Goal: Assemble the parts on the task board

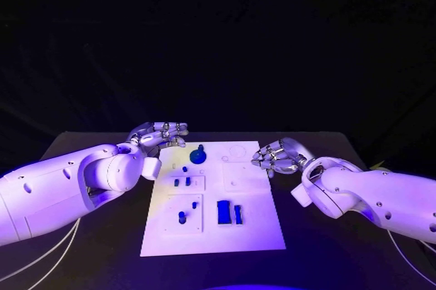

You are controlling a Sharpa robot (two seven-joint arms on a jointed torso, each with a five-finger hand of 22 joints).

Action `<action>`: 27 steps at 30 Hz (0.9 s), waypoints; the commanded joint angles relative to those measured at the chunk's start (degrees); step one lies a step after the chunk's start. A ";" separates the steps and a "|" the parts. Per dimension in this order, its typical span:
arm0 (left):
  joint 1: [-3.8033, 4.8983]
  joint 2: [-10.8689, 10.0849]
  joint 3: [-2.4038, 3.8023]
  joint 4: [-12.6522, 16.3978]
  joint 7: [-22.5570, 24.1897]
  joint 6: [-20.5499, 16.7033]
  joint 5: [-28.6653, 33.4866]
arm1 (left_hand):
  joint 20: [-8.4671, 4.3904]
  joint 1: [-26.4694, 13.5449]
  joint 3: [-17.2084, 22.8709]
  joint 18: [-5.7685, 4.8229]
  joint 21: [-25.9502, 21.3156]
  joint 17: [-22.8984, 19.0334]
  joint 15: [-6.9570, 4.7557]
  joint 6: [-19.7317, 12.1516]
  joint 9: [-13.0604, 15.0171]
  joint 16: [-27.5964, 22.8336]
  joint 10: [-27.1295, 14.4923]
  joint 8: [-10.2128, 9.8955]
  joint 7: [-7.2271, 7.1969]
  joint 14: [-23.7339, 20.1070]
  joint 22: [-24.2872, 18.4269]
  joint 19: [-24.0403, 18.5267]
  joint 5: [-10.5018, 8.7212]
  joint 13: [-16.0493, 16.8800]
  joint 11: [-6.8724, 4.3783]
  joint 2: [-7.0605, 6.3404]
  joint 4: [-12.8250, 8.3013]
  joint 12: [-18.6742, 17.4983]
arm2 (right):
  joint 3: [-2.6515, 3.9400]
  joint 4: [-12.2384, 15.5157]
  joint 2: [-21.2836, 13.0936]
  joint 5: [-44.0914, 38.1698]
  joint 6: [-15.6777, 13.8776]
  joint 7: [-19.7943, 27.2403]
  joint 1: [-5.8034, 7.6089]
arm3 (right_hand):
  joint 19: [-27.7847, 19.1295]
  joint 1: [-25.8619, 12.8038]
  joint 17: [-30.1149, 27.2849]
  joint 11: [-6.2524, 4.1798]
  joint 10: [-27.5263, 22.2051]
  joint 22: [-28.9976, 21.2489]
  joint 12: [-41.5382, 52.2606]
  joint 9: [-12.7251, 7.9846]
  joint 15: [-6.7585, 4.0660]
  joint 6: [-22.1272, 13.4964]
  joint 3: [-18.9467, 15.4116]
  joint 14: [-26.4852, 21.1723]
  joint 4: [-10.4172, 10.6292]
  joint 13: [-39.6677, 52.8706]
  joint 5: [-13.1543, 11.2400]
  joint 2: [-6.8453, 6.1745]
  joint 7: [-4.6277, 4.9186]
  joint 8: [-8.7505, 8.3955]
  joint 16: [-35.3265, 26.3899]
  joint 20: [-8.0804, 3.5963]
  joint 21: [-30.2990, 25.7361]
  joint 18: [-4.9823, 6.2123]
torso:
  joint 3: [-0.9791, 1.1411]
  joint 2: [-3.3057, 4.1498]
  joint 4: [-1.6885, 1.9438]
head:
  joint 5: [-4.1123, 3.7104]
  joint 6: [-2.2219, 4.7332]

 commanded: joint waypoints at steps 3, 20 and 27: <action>-0.19 2.71 0.03 -4.23 7.03 -2.05 4.54 | 3.30 0.70 -1.47 -0.40 -10.71 -6.48 1.53 0.01 0.01 -13.01 0.21 0.27 -0.59 -0.79 -7.41 -3.63 -0.11 -2.13 0.51 0.63 1.16 -1.23 | 0.03 -8.29 3.26 23.70 5.75 17.74 1.58 | -7.22 4.72 -8.12 2.44 -2.14 -8.07 -11.06 -3.67 4.03 -1.41 3.74 -8.07 -0.52 -12.52 -4.21 -0.64 2.56 -0.57 -15.08 3.01 -10.17 -0.34 | -0.24 -1.70 -0.47 | -0.12 3.14; -0.42 8.54 0.09 -12.03 7.61 -3.88 4.56 | 1.51 -29.11 -20.39 -9.89 -35.89 -21.55 3.44 -29.90 -4.13 -38.92 -32.79 -5.21 -6.59 -31.34 -34.09 -24.80 -5.71 -9.22 -0.02 6.54 1.91 -9.74 | 0.46 -23.35 11.34 29.70 6.27 20.44 2.90 | -30.87 -29.81 -27.82 2.62 -24.49 -41.14 -24.44 -20.50 5.60 -23.33 6.18 -32.85 -7.03 -40.92 -8.47 1.64 -0.08 -4.02 -36.95 4.04 -25.11 -2.99 | 0.55 -3.24 -0.10 | 0.74 6.39; -2.20 7.04 0.46 -6.88 10.50 -10.08 2.47 | -1.15 -41.95 -20.39 -9.89 -35.89 -21.55 1.73 -37.12 -4.13 -38.92 -40.41 -5.21 -10.69 -37.96 -36.42 -30.78 -8.49 -9.22 -1.70 11.46 -0.66 -9.74 | 2.54 -17.16 10.27 33.49 0.17 23.70 0.39 | -38.12 -42.99 -33.15 1.06 -33.89 -46.59 -24.44 -22.15 4.28 -31.77 4.79 -42.06 -8.41 -40.92 -10.48 1.64 -2.00 -4.02 -36.95 1.63 -25.11 -4.06 | 1.90 -3.92 1.19 | 1.80 7.64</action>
